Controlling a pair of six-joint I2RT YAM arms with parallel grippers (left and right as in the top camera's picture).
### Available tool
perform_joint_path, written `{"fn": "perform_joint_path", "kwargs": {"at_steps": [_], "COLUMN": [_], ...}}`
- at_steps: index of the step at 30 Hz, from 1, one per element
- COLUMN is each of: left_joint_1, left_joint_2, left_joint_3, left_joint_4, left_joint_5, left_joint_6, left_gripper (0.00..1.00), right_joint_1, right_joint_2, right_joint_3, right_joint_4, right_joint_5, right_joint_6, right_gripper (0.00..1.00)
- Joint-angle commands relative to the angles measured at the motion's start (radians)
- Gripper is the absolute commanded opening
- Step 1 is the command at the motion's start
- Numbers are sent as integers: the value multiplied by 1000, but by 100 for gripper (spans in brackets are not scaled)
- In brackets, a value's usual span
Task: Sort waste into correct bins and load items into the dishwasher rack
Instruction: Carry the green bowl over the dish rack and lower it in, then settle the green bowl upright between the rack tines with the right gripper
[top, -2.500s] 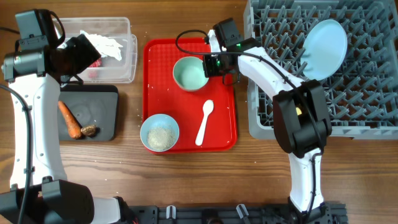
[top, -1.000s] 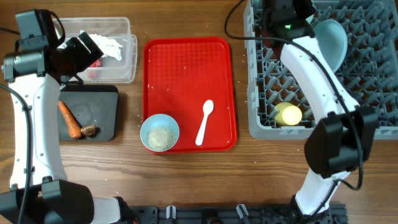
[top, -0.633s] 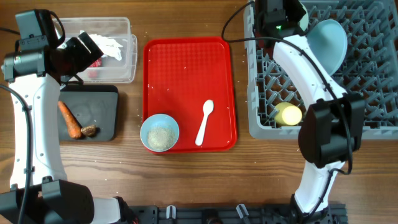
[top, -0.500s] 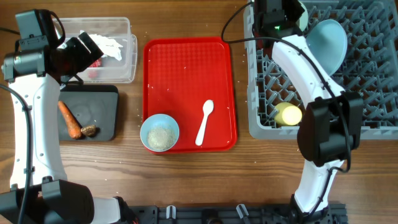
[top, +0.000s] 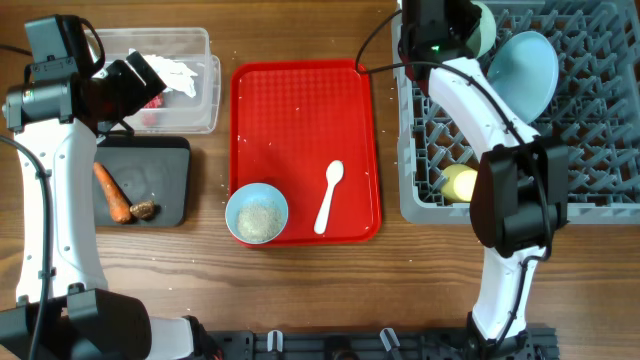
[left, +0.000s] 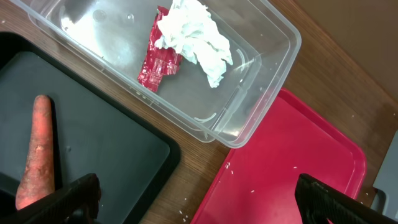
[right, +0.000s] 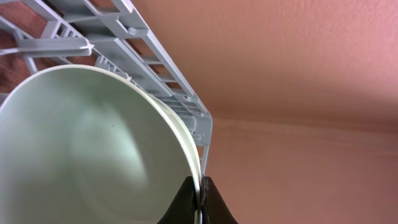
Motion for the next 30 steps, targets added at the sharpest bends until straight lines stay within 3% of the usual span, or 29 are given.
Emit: {"fn": "perform_joint_path", "kwargs": {"at_steps": [1,8,9,11,12,14,15,20,27,30], "left_joint_1": [3,3,3,3,3,3,3,3,3,3], "left_joint_2": [4,4,4,4,4,4,4,4,4,4], "left_joint_3": [-3,-3,-3,-3,-3,-3,-3,-3,-3,-3], "left_joint_4": [0,1,1,4,6,8,11,22,22,21], "left_joint_5": [-2,-2,-2,-2,-2,-2,-2,-2,-2,-2], "left_joint_6": [-6,-6,-6,-6,-6,-6,-6,-6,-6,-6], "left_gripper": [100,100,100,100,100,100,100,100,100,100], "right_joint_1": [51,103,103,103,103,103,105,107,116,130], "right_joint_2": [21,21,21,21,21,21,21,20,5,5], "right_joint_3": [-14,-47,-47,-47,-47,-47,-47,-46,-44,-44], "right_joint_4": [-3,-58,-59,-60,-63,-66,-66,10,393,391], "right_joint_5": [29,-1,0,7,7,17,28,100,180,158], "right_joint_6": [-2,-1,-1,-2,-1,-2,-2,-15,-316,-359], "right_gripper": [4,7,14,43,50,87,100,100,100,100]}}
